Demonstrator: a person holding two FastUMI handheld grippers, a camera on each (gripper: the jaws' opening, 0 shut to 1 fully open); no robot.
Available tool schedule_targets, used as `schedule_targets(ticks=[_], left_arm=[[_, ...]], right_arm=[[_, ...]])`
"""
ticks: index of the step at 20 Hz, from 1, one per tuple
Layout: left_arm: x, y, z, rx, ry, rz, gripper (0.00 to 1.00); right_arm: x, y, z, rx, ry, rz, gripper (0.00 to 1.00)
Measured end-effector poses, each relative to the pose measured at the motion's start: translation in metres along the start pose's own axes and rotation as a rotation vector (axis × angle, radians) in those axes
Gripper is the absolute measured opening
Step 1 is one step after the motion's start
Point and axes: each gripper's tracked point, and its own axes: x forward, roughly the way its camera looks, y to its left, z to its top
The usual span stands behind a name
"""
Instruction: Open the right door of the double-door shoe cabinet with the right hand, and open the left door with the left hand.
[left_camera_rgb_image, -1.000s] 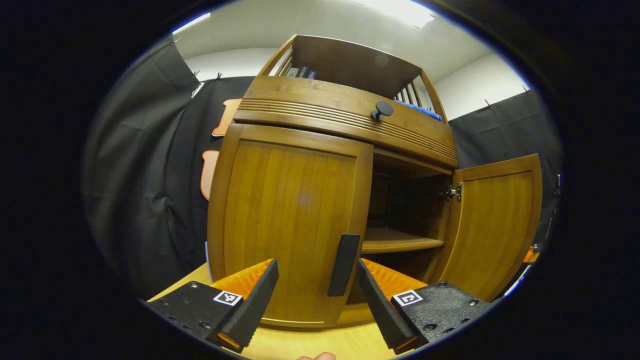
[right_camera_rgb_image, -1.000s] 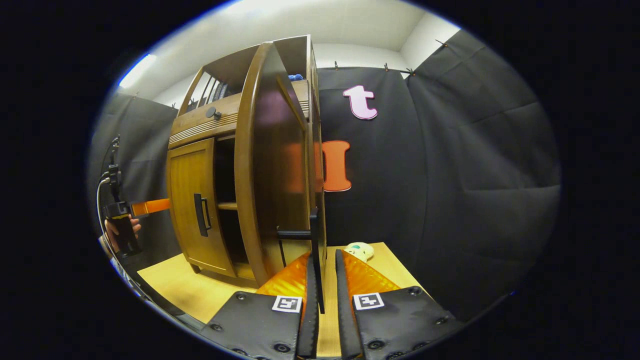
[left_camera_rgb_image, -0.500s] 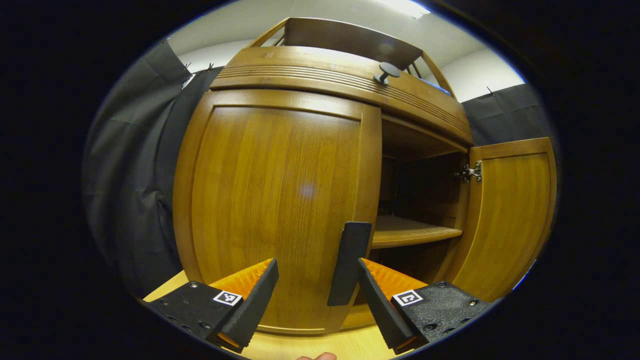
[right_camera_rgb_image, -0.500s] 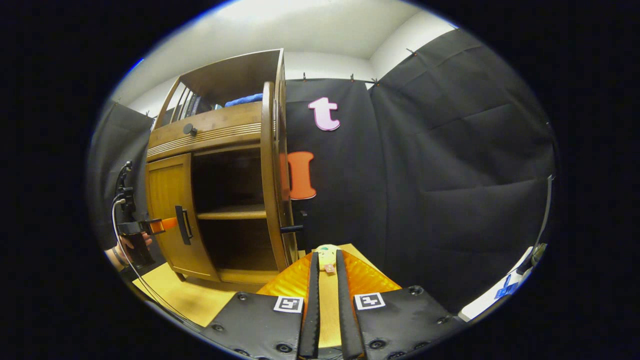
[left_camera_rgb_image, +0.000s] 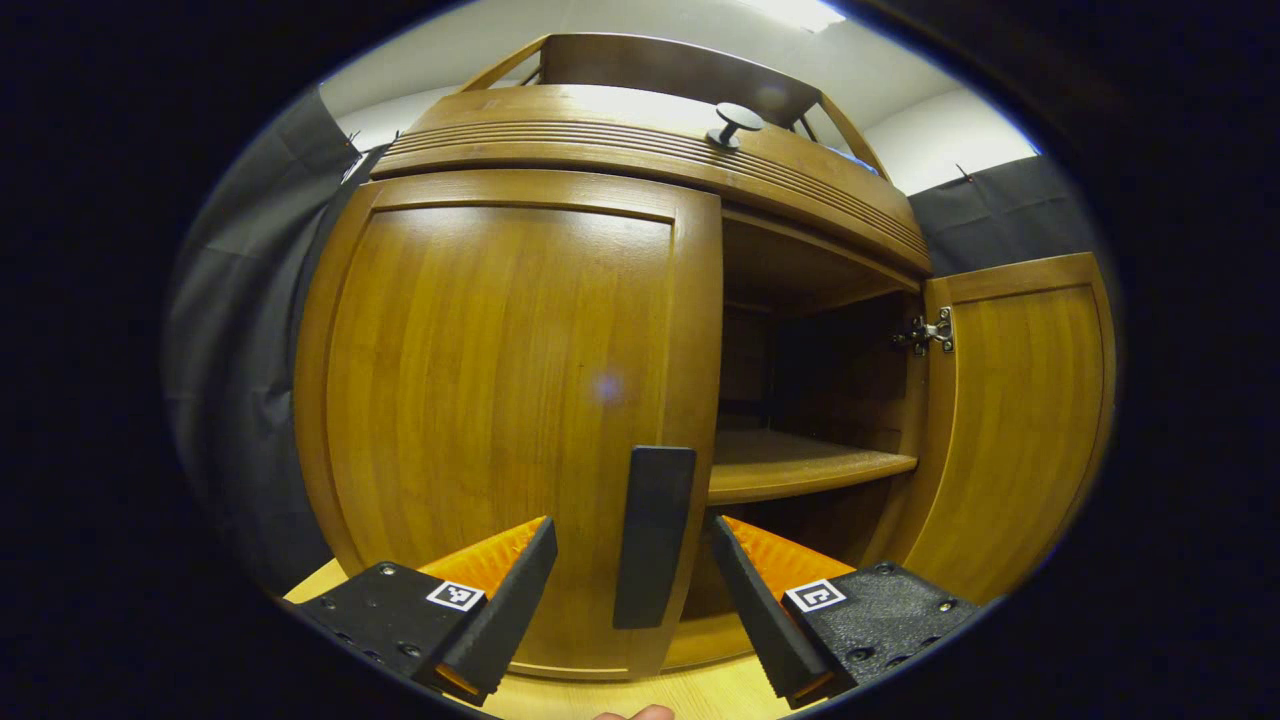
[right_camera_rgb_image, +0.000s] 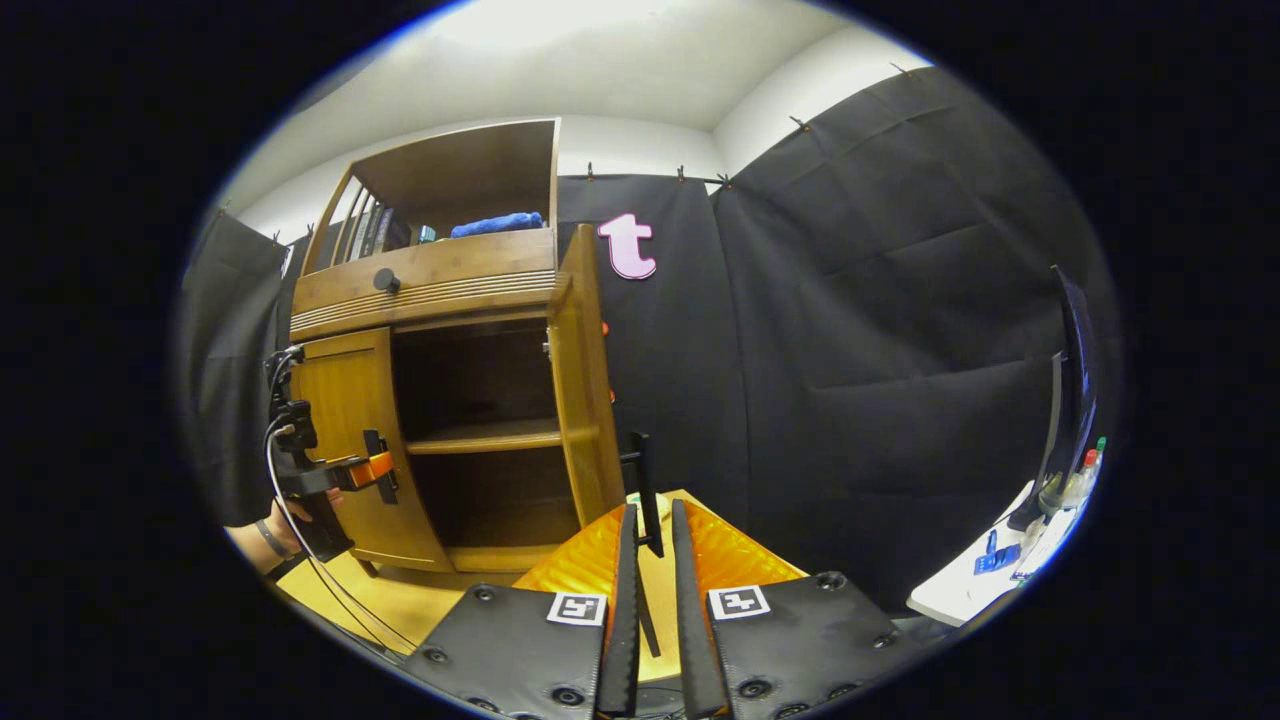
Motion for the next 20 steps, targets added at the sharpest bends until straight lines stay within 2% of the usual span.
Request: schedule_targets(ticks=[2, 6, 7, 8, 10, 11, 12, 13, 15, 16, 18, 20], left_arm=[[0.003, -0.004, -0.003, 0.029, -0.005, 0.005, 0.91], [0.021, 0.006, -0.004, 0.067, -0.02, 0.067, 0.91], [0.023, 0.01, -0.006, 0.076, -0.021, 0.099, 0.91], [0.023, 0.01, -0.004, 0.089, -0.031, 0.104, 0.92], [0.026, 0.012, -0.007, 0.12, -0.048, 0.111, 0.82], [0.022, 0.009, -0.005, 0.102, -0.056, 0.099, 0.77], [0.023, 0.005, -0.007, 0.078, -0.047, 0.088, 0.63], [0.023, 0.003, -0.008, 0.064, -0.04, 0.075, 0.58], [0.021, -0.003, -0.008, 0.071, -0.032, 0.061, 0.39], [0.023, -0.002, -0.009, 0.07, -0.031, 0.059, 0.31], [0.02, -0.002, -0.01, 0.044, -0.007, 0.048, 0.25], [0.008, -0.003, -0.008, 0.044, 0.012, 0.033, 0.24]], right_arm=[[0.001, 0.016, 0.003, -0.008, -0.011, 0.032, 0.24], [0.004, 0.031, 0.005, -0.007, -0.019, 0.058, 0.25], [0.005, 0.033, 0.004, -0.011, -0.019, 0.056, 0.38], [0.003, 0.035, 0.003, -0.016, -0.015, 0.059, 0.46], [0.004, 0.04, -0.001, -0.026, 0.001, 0.068, 0.61], [0.003, 0.042, -0.003, -0.033, 0.004, 0.069, 0.69], [0.004, 0.043, -0.003, -0.036, 0.008, 0.071, 0.77], [0.004, 0.045, -0.005, -0.037, 0.015, 0.073, 0.84], [0.004, 0.05, -0.008, -0.032, 0.025, 0.086, 1.0], [0.004, 0.052, -0.009, -0.033, 0.03, 0.092, 0.92], [0.005, 0.054, -0.013, -0.038, 0.04, 0.104, 0.93], [0.006, 0.06, -0.016, -0.043, 0.048, 0.122, 0.93]])
